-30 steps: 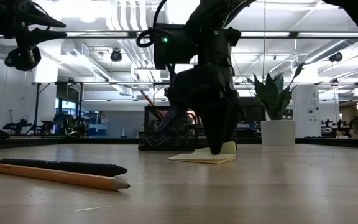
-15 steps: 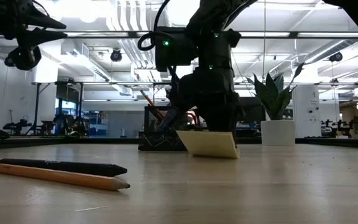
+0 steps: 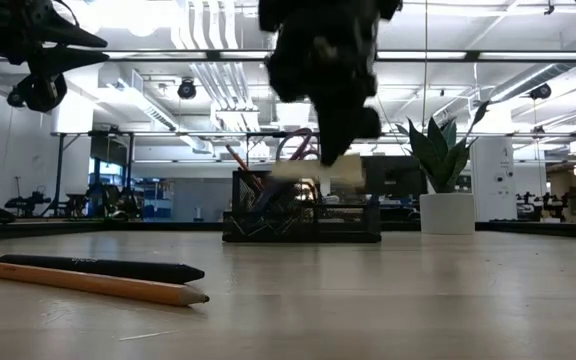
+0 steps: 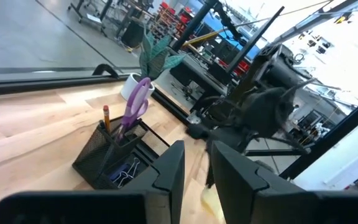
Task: Pick and place office supplies into organizer
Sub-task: Put the yellow sticky notes into the desk organizer
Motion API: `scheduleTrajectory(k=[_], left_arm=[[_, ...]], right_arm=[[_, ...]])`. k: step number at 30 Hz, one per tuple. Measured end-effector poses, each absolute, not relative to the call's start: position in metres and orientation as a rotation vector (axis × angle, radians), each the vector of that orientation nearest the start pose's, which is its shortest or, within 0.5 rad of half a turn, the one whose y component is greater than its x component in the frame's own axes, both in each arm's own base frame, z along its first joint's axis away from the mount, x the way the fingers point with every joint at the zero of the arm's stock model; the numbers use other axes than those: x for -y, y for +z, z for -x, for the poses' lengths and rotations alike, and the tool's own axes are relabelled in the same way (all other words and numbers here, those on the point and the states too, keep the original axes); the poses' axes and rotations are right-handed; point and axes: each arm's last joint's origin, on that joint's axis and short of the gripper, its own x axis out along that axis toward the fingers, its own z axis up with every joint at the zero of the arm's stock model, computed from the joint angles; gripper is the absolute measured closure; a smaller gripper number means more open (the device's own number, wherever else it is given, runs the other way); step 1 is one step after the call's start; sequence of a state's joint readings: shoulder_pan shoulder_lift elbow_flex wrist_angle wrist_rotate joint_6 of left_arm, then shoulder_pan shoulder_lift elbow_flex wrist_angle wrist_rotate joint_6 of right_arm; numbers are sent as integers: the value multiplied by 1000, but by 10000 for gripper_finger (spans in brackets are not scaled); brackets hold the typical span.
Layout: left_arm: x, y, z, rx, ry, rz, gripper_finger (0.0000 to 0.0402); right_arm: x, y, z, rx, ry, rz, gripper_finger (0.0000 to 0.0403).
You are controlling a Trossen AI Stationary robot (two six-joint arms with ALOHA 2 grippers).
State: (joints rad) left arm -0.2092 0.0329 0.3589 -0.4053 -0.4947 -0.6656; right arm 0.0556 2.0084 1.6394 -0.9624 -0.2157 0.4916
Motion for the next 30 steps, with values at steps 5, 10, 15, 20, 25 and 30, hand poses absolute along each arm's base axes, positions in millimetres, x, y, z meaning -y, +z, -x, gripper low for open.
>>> scheduleTrajectory(k=[5,10,15,20,25,30], left_arm=[[0,239,-64,15,303,630,336],[0,239,-64,16,303,630,336],[0,240,-64,21,301,635,336],[-1,241,-64,23,300,640,336],[-1,240,-64,25,306,640,336],[-1,242,-63,35,318,641,336]], right_arm=[[-23,235,-386,-1387,-267,-440,395],[-7,253,-373,-1330,-522,-273,395],[27,260,-369,-1290,-637,-163,395],[57,258,-370,-1307,-607,-70,395],[74,241,-381,-1334,-506,11,395],[76,213,-388,-1438,-412,80,395]])
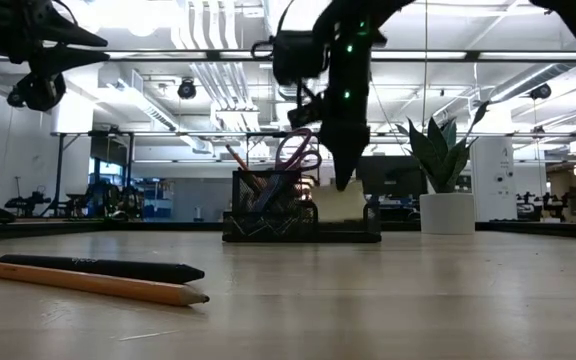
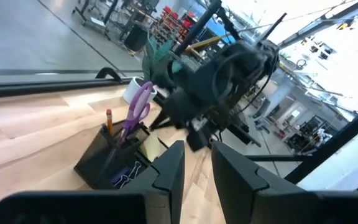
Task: Pick and place office supplies into organizer
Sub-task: Put the yellow sticky notes into the desk organizer, then put the black pen into the desk organizer
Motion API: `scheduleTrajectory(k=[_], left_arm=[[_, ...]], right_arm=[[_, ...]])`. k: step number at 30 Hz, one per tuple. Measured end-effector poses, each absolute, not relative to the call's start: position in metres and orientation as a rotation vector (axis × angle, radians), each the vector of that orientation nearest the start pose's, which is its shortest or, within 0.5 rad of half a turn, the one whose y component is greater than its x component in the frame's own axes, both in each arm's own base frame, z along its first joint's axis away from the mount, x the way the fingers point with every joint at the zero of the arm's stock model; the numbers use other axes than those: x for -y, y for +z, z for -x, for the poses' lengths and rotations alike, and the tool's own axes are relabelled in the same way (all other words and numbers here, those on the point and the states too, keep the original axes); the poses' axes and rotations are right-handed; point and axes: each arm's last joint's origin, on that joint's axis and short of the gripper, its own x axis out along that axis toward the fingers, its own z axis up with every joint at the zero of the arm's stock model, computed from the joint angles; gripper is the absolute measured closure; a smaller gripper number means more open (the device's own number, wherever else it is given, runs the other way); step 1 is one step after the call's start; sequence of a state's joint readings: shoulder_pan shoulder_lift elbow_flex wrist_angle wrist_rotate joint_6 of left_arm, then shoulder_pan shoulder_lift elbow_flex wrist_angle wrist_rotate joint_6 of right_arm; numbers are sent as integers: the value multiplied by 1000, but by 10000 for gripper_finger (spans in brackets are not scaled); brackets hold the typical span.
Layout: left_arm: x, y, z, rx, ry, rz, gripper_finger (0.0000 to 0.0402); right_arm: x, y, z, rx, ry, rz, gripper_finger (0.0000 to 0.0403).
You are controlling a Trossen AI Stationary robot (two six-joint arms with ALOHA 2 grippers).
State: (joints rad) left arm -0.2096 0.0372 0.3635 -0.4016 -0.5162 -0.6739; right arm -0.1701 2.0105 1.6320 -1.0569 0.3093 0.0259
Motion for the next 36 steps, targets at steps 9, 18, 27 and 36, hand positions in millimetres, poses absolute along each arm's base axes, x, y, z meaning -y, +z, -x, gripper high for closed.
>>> scheduleTrajectory(k=[9,18,27,36], left_arm=[[-3,243,-62,58,376,637,336],[-3,242,-63,56,381,635,336],[-3,242,-63,55,381,628,336],[-3,241,-63,49,379,625,336]], right_arm=[[76,201,-395,-1426,-392,60,394],[73,197,-394,-1432,-337,-19,354],[56,197,-395,-1444,-312,18,257],[-2,205,-402,-1406,-107,51,216]])
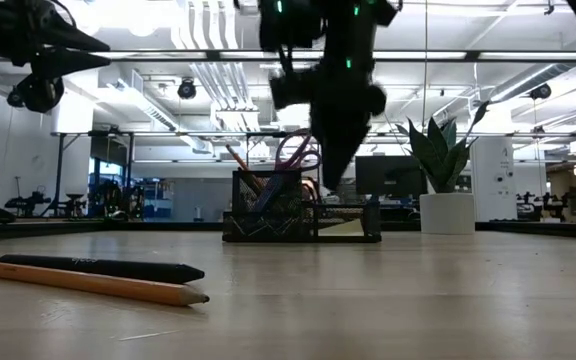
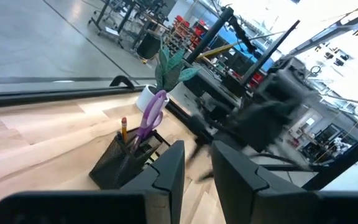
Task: Pick and place office supplies into organizer
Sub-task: Put the black pen into the desk organizer
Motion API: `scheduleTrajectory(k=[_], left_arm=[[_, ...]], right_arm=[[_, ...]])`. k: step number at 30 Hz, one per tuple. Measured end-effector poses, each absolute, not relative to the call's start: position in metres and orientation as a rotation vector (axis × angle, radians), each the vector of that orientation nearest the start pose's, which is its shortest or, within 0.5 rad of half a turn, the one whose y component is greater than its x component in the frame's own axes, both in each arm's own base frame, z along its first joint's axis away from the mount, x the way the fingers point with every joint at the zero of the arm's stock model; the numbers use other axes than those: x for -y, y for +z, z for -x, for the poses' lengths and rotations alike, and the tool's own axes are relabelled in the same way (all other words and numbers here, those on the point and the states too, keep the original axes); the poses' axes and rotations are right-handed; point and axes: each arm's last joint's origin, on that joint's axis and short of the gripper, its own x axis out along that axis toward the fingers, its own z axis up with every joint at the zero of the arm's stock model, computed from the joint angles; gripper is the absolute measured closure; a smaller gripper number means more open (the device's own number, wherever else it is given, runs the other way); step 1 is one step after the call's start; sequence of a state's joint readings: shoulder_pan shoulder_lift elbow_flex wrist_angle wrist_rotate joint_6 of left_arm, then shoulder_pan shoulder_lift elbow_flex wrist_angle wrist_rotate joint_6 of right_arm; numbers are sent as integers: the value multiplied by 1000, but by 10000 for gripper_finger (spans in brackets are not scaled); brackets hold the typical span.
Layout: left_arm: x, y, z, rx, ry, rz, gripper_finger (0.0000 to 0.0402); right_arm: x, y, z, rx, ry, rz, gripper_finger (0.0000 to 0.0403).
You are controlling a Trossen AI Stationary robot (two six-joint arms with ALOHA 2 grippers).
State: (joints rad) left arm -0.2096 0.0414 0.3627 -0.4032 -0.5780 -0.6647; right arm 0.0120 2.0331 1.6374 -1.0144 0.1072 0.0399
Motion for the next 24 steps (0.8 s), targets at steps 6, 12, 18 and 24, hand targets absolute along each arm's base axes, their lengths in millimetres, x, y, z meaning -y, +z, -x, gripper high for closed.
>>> scheduleTrajectory(k=[6,12,18,24], left_arm=[[0,236,-66,5,306,625,336],[3,234,-68,-42,212,573,336],[5,234,-68,-56,159,564,336],[5,233,-69,-63,161,563,336]], right_arm=[[-76,212,-419,-1148,84,70,211],[-122,196,-433,-1004,-63,-230,211],[-159,165,-447,-1030,-113,-355,211],[-193,153,-460,-1016,-130,-213,211]])
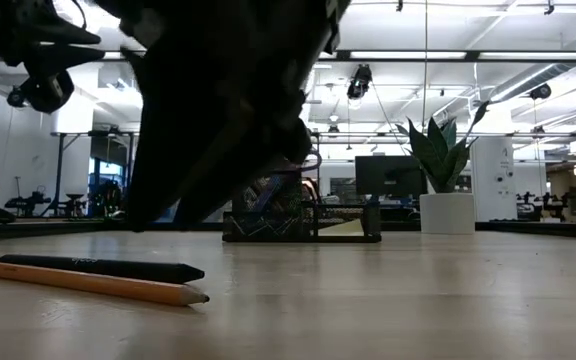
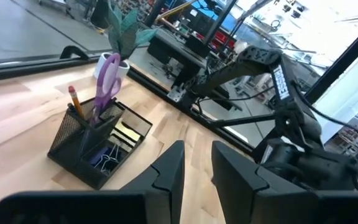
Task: Pick and place office supplies into organizer
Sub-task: Put the black pen into the desk organizer
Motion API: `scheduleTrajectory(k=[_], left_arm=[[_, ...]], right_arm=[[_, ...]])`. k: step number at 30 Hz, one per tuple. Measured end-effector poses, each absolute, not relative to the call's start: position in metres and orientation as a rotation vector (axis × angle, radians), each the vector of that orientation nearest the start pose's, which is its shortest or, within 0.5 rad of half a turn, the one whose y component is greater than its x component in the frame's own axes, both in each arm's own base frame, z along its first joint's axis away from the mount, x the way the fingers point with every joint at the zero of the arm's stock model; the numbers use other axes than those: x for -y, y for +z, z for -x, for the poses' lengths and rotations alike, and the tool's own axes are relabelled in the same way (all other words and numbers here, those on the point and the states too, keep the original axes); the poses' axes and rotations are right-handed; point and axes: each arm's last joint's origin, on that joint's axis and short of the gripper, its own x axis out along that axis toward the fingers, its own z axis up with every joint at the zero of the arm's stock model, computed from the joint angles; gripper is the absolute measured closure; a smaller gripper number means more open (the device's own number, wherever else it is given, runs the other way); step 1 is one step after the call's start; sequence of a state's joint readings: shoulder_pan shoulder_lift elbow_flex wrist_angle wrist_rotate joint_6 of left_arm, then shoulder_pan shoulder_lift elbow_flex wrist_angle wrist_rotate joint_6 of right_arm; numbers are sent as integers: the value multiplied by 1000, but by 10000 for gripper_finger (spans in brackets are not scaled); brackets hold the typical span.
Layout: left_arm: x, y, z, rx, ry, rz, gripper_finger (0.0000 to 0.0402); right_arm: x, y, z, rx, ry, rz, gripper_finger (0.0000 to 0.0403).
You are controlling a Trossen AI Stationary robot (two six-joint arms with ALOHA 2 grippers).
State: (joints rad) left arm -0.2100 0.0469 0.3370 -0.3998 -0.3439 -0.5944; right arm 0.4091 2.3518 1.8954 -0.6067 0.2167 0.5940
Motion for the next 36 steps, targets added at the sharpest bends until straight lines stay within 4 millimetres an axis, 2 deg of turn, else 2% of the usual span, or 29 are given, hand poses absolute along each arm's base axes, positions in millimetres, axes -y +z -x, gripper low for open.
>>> scheduleTrajectory(k=[4,9,16,31,36], left_arm=[[5,235,-70,-44,155,570,336],[5,236,-70,-37,153,572,336],[5,235,-71,-42,155,570,336],[5,234,-72,-55,160,557,336],[5,234,-72,-54,160,557,336]], right_arm=[[-201,146,-464,-1033,-218,-130,214],[-208,137,-470,-1042,-189,-143,224],[-210,131,-467,-1050,-194,-133,243],[-198,117,-463,-1092,-202,-101,363],[-189,119,-468,-1117,-156,-150,386]])
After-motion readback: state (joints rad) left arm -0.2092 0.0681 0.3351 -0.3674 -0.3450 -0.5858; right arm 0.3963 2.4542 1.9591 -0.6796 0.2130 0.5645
